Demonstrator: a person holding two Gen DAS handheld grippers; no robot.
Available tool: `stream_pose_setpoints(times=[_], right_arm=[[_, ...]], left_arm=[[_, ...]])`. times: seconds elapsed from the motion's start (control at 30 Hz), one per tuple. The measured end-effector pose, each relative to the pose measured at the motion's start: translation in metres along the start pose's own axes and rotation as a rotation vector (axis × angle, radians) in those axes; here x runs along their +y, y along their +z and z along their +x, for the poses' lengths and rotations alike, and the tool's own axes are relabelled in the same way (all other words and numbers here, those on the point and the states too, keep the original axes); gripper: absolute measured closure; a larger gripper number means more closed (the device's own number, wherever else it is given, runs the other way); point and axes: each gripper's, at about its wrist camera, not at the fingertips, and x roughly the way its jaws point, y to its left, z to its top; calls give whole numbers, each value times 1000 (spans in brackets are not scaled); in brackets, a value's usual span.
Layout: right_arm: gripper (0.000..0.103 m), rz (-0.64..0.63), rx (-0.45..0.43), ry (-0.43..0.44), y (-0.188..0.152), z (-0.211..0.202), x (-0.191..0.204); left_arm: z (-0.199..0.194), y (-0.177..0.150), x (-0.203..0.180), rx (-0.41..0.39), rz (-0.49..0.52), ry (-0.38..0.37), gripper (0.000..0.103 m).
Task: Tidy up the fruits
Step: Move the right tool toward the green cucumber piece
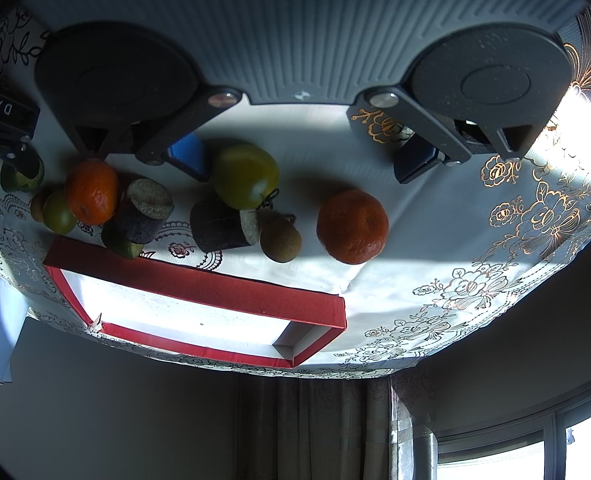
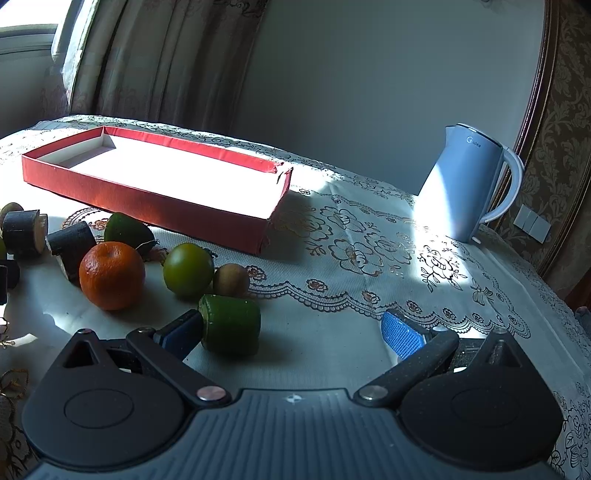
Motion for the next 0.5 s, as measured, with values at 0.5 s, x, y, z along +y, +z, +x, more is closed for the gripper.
stream_pose_setpoints(times=[0.5], right_arm=[[0, 25, -1, 25, -1, 1, -5]], left_arm=[[0, 0, 0, 0, -1, -1, 0]])
